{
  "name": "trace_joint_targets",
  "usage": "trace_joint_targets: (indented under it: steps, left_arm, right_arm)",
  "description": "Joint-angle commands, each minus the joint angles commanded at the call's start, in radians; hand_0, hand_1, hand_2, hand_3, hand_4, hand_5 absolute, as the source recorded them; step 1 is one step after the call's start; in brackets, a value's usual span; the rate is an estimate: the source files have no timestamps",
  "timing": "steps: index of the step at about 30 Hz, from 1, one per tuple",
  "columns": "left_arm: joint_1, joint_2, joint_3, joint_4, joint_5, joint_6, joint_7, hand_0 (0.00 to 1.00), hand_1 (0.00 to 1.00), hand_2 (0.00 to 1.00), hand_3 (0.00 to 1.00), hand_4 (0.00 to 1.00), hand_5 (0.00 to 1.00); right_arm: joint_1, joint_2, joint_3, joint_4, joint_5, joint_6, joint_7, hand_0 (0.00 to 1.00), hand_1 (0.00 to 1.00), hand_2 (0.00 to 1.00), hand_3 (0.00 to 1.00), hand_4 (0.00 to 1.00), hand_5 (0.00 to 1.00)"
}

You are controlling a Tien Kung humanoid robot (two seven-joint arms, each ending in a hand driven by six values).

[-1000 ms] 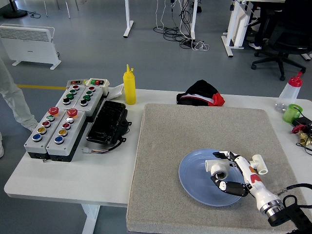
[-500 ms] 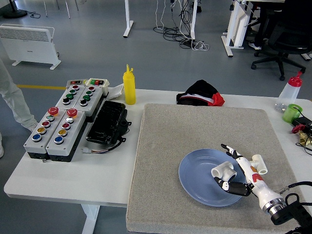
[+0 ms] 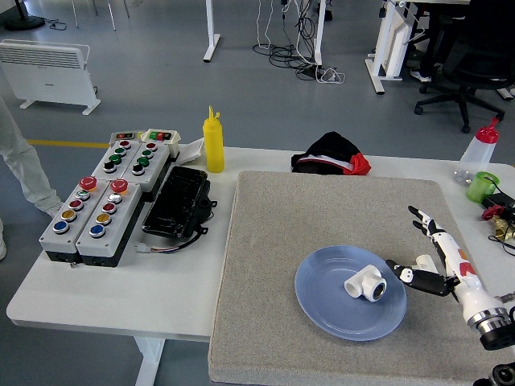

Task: Pick pipe place plate twice

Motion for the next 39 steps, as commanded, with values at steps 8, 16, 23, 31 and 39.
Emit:
trace_joint_targets:
  steps: [8, 16, 23, 31, 39]
  left_arm:
    - [0.001, -0.002, -0.009, -0.002, 0.012, 0.002, 0.008, 0.587, 0.567, 0.596, 0.583, 0.473, 0.998]
    - [-0.002, -0.003, -0.011, -0.003, 0.013, 0.004, 0.01, 0.587, 0.568, 0.596, 0.584, 0.474, 0.998]
    - [-0.006, -0.002, -0.011, -0.003, 0.014, 0.002, 0.009, 0.587, 0.568, 0.597, 0.584, 0.474, 0.998]
    - [-0.006, -0.002, -0.01, -0.004, 0.014, 0.002, 0.011, 0.587, 0.569, 0.598, 0.584, 0.473, 0.998]
    - [-0.014, -0.003, -0.006, -0.004, 0.009, 0.001, 0.011, 0.586, 0.569, 0.597, 0.586, 0.472, 0.998]
  right_arm:
    - [0.061, -0.051, 0.035, -0.137, 0.054, 0.044, -0.029, 0.998, 0.931, 0.998, 0.995, 0.79, 0.245]
    - [0.097, -0.058, -0.014, -0.21, 0.079, 0.106, -0.027, 0.998, 0.928, 0.998, 0.99, 0.789, 0.25]
    - [0.121, -0.05, -0.071, -0.264, 0.094, 0.121, -0.018, 0.998, 0.929, 0.998, 0.984, 0.786, 0.252]
    - [0.151, -0.05, -0.138, -0.336, 0.105, 0.139, -0.009, 0.998, 0.919, 0.985, 0.955, 0.778, 0.263]
    - [0.184, -0.048, -0.177, -0.413, 0.108, 0.126, 0.025, 0.99, 0.912, 0.962, 0.914, 0.776, 0.262]
